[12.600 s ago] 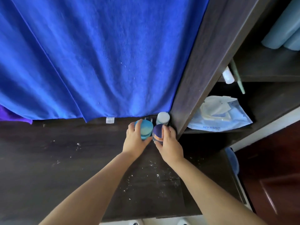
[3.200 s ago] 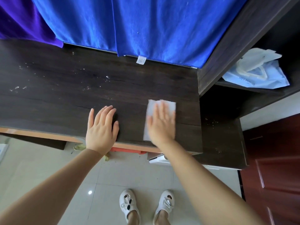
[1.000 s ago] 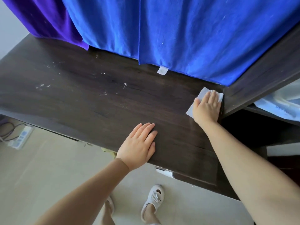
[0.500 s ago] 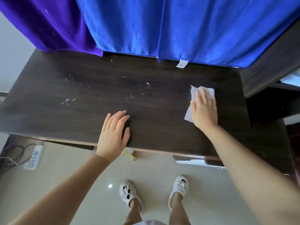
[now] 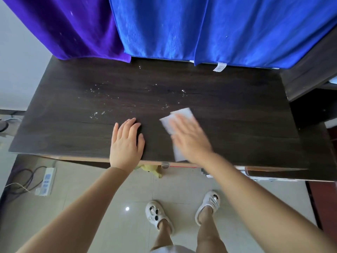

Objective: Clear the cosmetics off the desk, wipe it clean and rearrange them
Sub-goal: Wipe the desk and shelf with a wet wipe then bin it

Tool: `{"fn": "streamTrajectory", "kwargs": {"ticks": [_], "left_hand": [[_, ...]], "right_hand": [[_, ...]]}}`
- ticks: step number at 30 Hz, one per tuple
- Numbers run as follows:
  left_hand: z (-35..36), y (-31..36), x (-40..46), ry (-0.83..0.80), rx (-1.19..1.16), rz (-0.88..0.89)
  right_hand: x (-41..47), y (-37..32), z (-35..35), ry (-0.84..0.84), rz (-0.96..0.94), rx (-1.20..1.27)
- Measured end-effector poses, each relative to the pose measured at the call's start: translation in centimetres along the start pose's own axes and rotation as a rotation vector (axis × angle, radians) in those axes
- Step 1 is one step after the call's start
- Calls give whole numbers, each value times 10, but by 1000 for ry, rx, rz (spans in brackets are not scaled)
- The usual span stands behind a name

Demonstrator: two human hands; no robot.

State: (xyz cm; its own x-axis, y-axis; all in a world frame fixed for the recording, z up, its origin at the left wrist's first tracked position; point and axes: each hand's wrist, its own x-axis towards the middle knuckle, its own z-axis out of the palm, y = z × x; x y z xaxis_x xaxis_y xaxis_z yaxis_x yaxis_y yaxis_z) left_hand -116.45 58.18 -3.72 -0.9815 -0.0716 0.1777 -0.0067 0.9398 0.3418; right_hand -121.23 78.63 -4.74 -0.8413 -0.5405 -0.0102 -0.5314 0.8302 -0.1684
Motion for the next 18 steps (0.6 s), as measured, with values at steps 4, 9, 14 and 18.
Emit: {"fn": "streamTrajectory", "kwargs": {"ticks": [4, 9, 14, 18], "left_hand": [[1, 2, 1, -4, 40, 8], [0, 2, 0, 8, 43, 22], [1, 1, -1, 44, 1, 40], [-1, 2, 0, 21, 19, 40]], "right_hand": [[-53, 99, -18, 106, 685, -37], [-15, 38, -11, 204, 947, 30], [53, -70, -4, -82, 17, 59], [58, 9, -14, -56, -56, 31]]}}
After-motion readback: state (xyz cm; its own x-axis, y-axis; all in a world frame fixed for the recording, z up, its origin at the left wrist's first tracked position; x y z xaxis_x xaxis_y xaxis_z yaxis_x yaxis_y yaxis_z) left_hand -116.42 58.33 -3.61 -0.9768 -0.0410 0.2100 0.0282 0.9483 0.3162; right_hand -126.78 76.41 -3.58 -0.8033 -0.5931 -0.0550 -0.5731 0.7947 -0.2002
